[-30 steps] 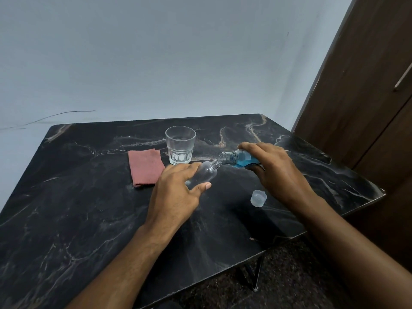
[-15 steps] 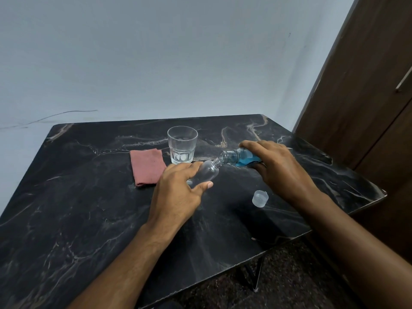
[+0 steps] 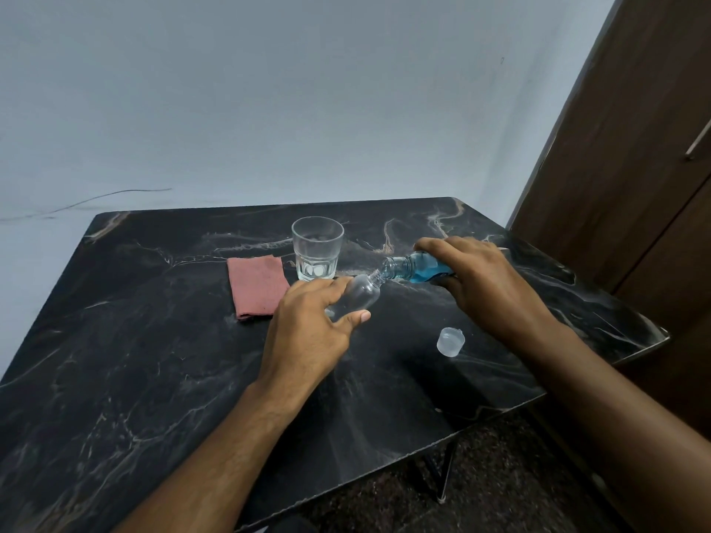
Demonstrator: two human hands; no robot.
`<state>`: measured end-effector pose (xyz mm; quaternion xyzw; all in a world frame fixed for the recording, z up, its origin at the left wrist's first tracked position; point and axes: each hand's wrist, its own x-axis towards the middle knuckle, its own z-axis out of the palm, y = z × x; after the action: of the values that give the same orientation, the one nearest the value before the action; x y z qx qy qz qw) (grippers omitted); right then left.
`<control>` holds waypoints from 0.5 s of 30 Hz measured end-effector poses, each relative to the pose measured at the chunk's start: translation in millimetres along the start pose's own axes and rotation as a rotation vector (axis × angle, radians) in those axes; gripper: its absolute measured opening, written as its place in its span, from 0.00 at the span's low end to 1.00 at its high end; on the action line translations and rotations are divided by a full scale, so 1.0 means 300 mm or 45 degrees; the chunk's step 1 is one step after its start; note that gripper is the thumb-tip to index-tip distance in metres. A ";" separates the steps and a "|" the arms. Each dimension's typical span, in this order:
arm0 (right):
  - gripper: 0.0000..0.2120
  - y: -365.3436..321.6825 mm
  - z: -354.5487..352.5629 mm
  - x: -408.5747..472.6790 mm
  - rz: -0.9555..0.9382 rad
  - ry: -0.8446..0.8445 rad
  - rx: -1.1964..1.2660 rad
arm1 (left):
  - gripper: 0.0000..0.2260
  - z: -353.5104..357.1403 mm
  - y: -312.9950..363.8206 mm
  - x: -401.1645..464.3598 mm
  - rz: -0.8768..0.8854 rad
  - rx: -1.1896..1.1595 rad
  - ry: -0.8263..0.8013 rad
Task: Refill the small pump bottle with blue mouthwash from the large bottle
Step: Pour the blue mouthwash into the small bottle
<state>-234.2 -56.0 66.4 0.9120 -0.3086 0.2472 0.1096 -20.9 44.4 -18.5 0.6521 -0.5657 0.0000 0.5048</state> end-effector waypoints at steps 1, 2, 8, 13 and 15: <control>0.25 0.000 -0.002 0.002 -0.001 -0.006 -0.002 | 0.24 0.000 -0.001 0.000 -0.004 0.001 -0.001; 0.25 0.000 -0.004 0.003 -0.003 -0.010 -0.003 | 0.24 0.000 -0.001 0.000 -0.007 0.000 -0.004; 0.26 -0.003 -0.007 0.010 -0.002 -0.030 -0.007 | 0.24 0.001 0.002 -0.003 -0.024 -0.021 -0.004; 0.27 -0.004 -0.012 0.012 -0.005 -0.044 -0.020 | 0.24 0.000 0.008 -0.002 -0.024 -0.017 0.001; 0.27 -0.005 -0.013 0.014 -0.007 -0.047 -0.024 | 0.24 -0.001 0.009 -0.003 -0.024 -0.020 0.008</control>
<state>-232.0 -55.5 71.9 0.9161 -0.3105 0.2269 0.1131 -23.1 45.6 -17.0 0.6535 -0.5579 -0.0072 0.5115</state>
